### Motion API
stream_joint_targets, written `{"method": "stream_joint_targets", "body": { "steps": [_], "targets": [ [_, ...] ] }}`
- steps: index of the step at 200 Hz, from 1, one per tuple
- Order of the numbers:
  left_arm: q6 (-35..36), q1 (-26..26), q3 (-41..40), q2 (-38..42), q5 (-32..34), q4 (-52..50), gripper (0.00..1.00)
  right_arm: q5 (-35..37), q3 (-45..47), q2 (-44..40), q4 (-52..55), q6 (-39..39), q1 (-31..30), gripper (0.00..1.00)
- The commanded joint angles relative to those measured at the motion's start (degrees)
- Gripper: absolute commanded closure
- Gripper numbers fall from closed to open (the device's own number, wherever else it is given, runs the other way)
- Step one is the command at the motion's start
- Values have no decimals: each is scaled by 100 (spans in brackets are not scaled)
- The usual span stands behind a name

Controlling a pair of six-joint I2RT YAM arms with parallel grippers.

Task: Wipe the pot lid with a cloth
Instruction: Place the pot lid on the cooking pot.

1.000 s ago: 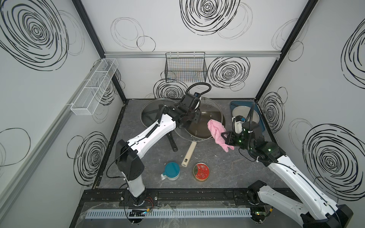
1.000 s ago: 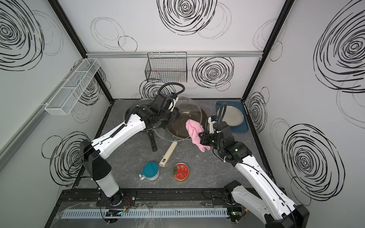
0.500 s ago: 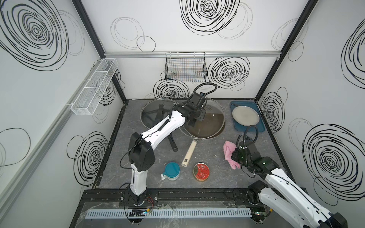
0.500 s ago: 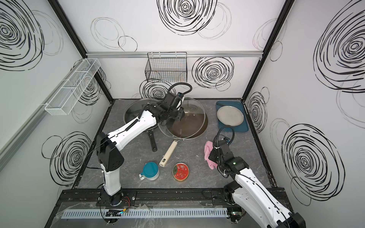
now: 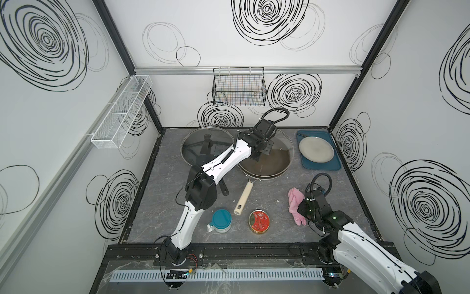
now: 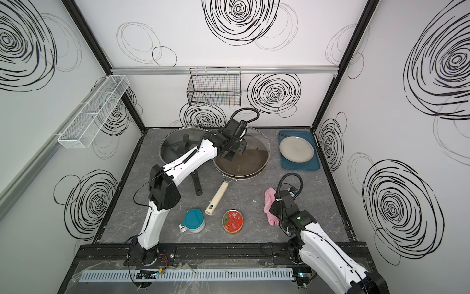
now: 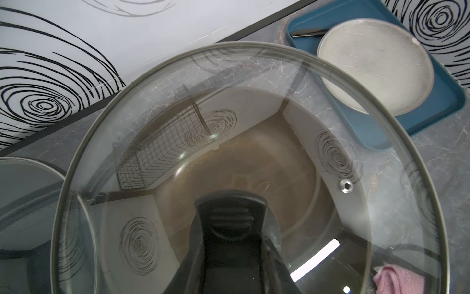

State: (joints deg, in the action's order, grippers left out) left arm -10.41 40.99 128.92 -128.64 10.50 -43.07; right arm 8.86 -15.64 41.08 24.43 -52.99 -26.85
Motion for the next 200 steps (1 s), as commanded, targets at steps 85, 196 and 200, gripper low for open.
{"method": "stream_joint_targets", "body": {
  "steps": [85, 196, 200],
  "targets": [
    [32, -119, 1215, -482, 391, 128, 100, -353, 385, -343, -364, -302, 79, 51],
    [84, -144, 1369, -775, 331, -33, 100, -561, 502, -417, -448, -403, 174, 46],
    [90, -145, 1370, -780, 330, -35, 100, -561, 503, -418, -447, -409, 172, 46]
  ]
}}
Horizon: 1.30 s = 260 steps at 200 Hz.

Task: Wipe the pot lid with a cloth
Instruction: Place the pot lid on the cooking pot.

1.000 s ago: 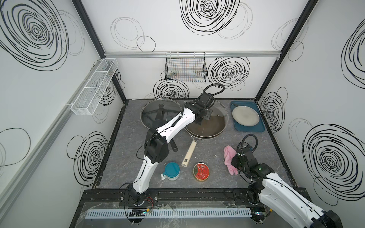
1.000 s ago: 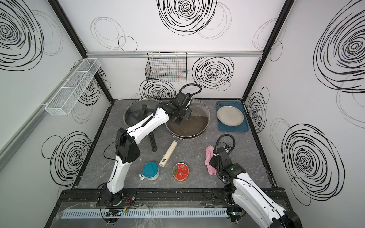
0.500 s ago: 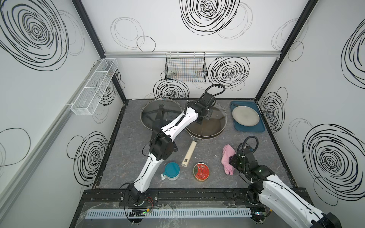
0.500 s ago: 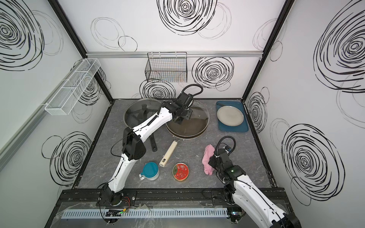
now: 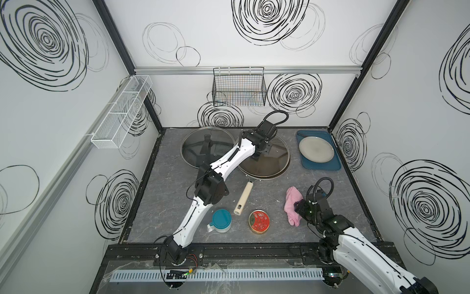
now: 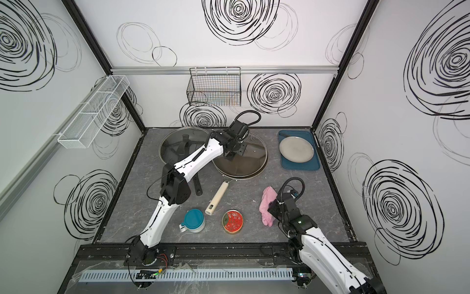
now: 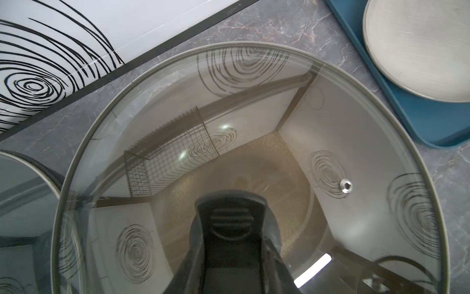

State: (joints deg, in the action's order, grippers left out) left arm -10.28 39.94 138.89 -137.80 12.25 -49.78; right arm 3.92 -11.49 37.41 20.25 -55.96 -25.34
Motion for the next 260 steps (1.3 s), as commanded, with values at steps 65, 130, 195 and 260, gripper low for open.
{"method": "stream_joint_targets", "body": {
  "steps": [65, 130, 195, 260],
  "targets": [
    [88, -48, 364, 69, 7, 678, 100, -74, 138, -116, -51, -185, 22, 43],
    [44, -57, 362, -10, -135, 746, 100, -83, 157, -117, -91, -198, 32, 43],
    [38, -66, 349, -45, -156, 759, 100, -122, 193, -86, -167, -239, 35, 42],
    [63, -74, 311, -48, 89, 624, 100, -138, 226, -85, -195, -283, 33, 42]
  ]
}}
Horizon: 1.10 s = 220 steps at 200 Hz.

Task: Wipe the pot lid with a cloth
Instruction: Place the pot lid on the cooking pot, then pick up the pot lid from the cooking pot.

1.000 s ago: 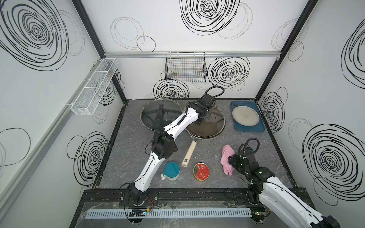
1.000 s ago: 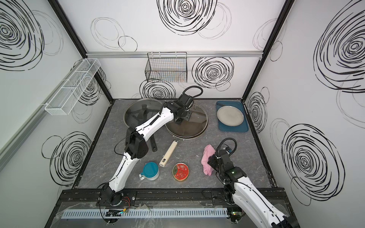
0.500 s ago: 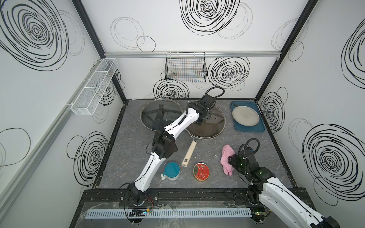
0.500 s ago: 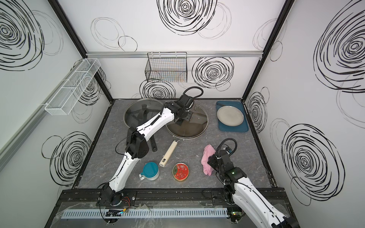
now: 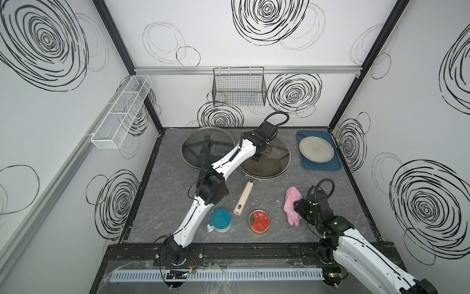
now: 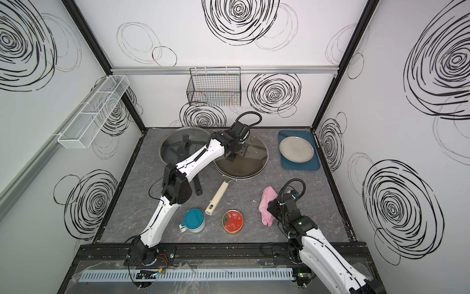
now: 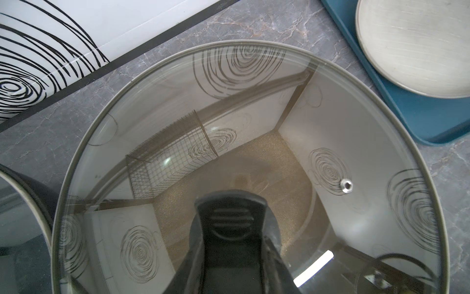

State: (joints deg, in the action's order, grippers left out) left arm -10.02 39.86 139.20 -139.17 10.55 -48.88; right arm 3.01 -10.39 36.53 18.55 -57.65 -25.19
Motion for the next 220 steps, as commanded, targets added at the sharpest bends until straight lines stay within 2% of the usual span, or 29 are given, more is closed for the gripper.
{"method": "stream_joint_targets", "body": {
  "steps": [1, 8, 24, 40, 54, 69, 96, 111, 153, 220],
  "targets": [
    [40, -66, 278, 91, 261, 531, 100, -50, 117, 3, -21, -115, 20, 42],
    [36, -66, 272, 107, 293, 508, 100, -54, 118, 3, -24, -115, 20, 42],
    [60, -66, 194, 173, 372, 502, 90, -46, 100, 2, -31, -115, 20, 42],
    [72, -57, 59, 274, 431, 562, 87, -46, 91, 8, -36, -115, 19, 42],
    [71, -48, 3, 334, 429, 590, 75, -51, 81, 12, -23, -115, 19, 42],
    [88, -39, 1, 362, 452, 582, 74, -66, 84, 7, -26, -115, 14, 42],
    [97, -17, -5, 413, 440, 590, 62, -81, 81, -6, -18, -124, 16, 42],
    [118, 4, -11, 465, 430, 590, 61, -85, 80, -24, -16, -133, 20, 42],
    [46, 25, -322, 803, 412, 793, 46, -99, 57, -24, -34, -141, 22, 42],
    [-41, 40, -539, 1108, 475, 865, 46, -59, 2, -137, 39, -124, 23, 42]
  ]
}}
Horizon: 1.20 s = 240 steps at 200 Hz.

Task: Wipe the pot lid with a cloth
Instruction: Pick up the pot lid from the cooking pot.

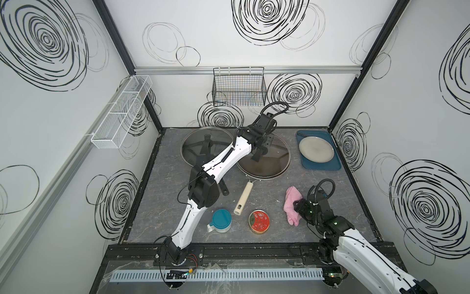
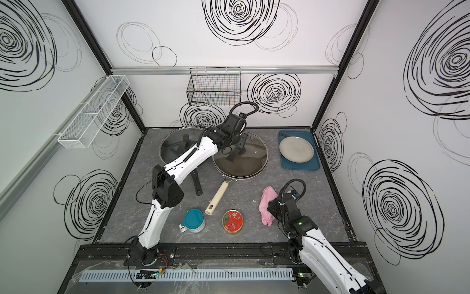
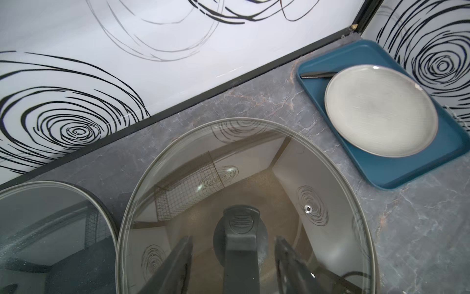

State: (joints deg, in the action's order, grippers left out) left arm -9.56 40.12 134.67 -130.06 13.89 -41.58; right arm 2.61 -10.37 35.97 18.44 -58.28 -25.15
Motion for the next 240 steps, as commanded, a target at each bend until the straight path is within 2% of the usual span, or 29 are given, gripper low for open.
{"method": "stream_joint_targets", "body": {
  "steps": [1, 28, 58, 92, 128, 168, 203, 240],
  "targets": [
    [-89, 14, -88, 203, 154, 134, 46, -17, 0, -76, 48, -61, 14, 42],
    [-196, -164, -541, 557, 418, 204, 46, 11, -24, -72, 37, -19, 16, 42],
    [-369, -598, -1622, 1316, 433, 662, 47, 53, -74, 19, 25, 60, 10, 42],
    [-481, -1240, -2556, 1983, 519, 873, 45, 107, -233, 261, -11, 170, 10, 42],
    [-516, -1898, -3243, 2327, 637, 1034, 40, 161, -439, 673, -99, 312, 15, 42],
    [-482, -2418, -3265, 2093, 670, 1042, 40, 117, -604, 1040, -283, 318, 13, 42],
    [-266, -2526, -2876, 1609, 1050, 737, 41, 116, -670, 1167, -349, 267, 3, 42],
    [-230, -2669, -2804, 1344, 908, 666, 42, 135, -668, 1185, -328, 236, 7, 42]
  ]
}}
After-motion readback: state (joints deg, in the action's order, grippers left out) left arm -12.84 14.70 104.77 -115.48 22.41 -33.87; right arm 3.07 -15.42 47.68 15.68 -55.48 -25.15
